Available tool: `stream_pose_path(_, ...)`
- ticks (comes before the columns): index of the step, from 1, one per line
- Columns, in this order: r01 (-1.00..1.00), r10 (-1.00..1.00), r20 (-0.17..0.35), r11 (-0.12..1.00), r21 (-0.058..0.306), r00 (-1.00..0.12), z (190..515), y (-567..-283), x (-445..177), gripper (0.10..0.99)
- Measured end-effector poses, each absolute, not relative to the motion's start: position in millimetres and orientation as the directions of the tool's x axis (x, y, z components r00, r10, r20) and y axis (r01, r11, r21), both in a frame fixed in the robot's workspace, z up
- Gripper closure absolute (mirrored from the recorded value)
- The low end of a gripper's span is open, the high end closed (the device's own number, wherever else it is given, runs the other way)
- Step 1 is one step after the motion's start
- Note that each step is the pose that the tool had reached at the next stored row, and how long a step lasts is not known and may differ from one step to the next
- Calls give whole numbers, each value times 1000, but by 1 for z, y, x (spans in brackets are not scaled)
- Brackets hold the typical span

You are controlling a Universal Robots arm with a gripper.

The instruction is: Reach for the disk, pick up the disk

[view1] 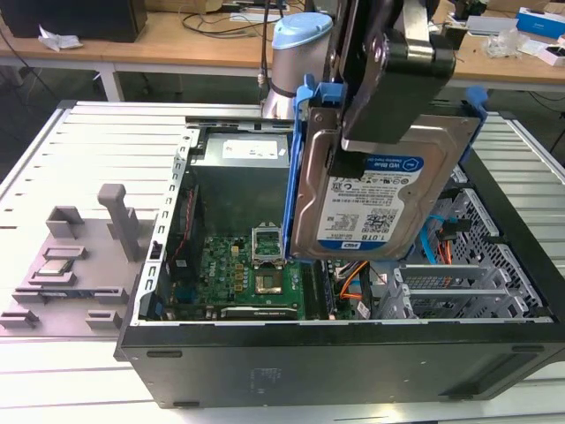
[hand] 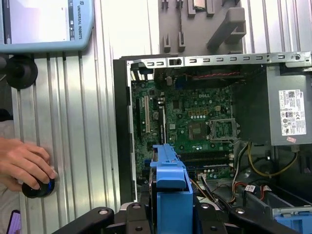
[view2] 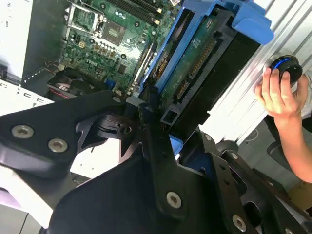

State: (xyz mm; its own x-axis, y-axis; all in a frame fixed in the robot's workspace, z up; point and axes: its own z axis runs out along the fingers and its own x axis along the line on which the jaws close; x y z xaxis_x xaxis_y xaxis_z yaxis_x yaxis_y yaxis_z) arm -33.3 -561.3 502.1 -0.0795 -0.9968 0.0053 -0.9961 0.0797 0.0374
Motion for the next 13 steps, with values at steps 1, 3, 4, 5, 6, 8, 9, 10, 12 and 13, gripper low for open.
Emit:
stream_pose_path(1,-996,-997,5,80,37,-80,502,-561,-32,718)
stream_pose_path(3,-996,-997,5,80,38,-80,502,-562,-27,718)
stream_pose_path(4,-996,-997,6,80,38,-80,502,-562,-24,718)
stream_pose_path(5,-996,-997,6,80,38,-79,502,-562,-21,718)
stream_pose_path(6,-996,-997,5,80,38,-79,502,-562,-19,718)
stream_pose_path(8,-996,-997,6,80,38,-80,502,-562,-16,718)
stream_pose_path(9,-996,-997,6,80,38,-79,502,-562,-14,718)
stream_pose_path(10,-996,-997,5,80,38,-80,502,-562,-11,718)
stream_pose_path(12,-996,-997,5,80,38,-80,502,-562,-6,718)
stream_pose_path(13,-996,-997,6,80,38,-79,502,-562,-4,718)
